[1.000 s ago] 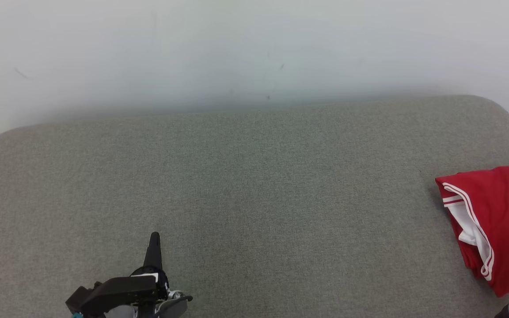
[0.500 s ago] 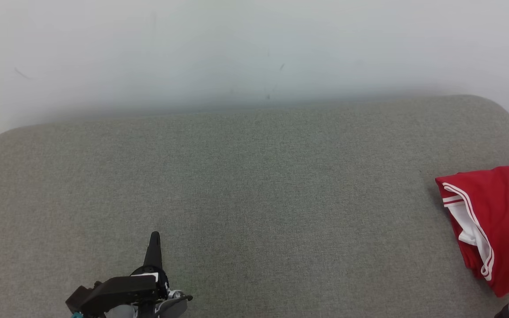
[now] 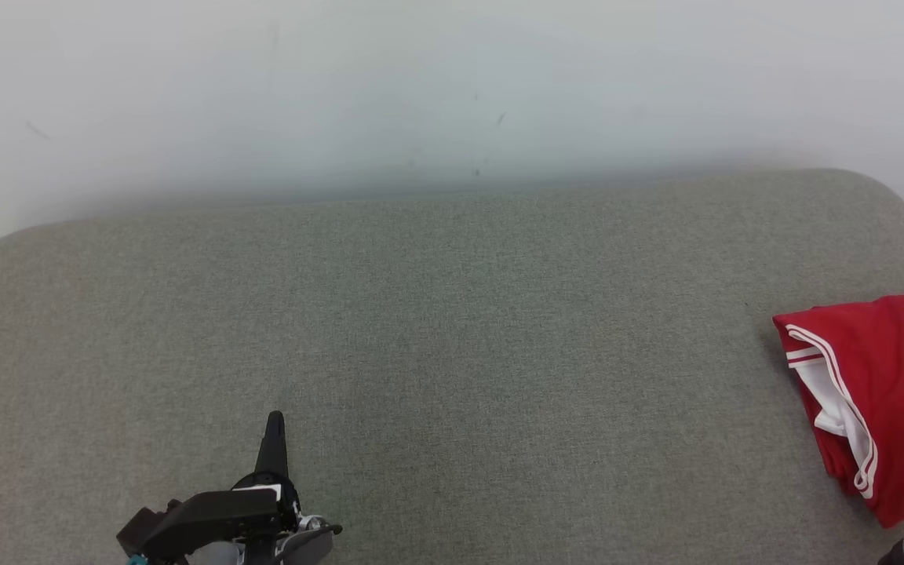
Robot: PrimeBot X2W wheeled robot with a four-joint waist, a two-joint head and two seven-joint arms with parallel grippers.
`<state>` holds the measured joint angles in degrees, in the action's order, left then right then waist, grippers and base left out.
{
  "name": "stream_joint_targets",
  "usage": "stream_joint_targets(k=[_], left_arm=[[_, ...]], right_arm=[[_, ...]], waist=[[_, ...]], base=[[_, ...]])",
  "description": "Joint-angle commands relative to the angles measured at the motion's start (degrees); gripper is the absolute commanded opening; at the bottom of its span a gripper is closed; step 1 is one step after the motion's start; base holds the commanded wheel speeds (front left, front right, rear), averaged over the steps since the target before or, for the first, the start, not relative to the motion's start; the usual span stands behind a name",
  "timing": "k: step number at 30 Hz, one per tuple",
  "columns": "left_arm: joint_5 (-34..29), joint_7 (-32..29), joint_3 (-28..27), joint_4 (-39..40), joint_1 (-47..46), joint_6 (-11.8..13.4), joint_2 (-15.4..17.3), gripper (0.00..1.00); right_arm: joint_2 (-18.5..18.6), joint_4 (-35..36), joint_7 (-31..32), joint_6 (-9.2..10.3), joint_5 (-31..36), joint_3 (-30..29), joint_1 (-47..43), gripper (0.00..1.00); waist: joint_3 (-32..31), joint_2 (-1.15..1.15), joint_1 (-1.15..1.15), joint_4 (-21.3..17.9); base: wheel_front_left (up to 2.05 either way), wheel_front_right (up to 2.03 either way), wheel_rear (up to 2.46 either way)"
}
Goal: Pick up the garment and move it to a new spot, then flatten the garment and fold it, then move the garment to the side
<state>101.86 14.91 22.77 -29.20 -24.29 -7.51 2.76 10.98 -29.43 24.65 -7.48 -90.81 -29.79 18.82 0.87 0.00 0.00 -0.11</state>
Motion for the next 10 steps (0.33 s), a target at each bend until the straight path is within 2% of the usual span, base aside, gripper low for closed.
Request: stream_joint_targets(k=[1,10], left_arm=[[0.4,0.2,0.0,-0.2,-0.2,-0.3,0.0,0.0],[0.4,0.2,0.0,-0.2,-0.2,-0.3,0.0,0.0]], right_arm=[[-0.2,-0.1,0.1,-0.02,0.3,-0.1,0.3,0.0],[-0.3,-0.1,0.2,-0.02,0.4,-0.3,0.3,0.0]], waist=[[0.0,0.0,0.0,0.0],[0.0,0.0,0.0,0.0]], base=[[0.0,0.0,0.0],[0.0,0.0,0.0]])
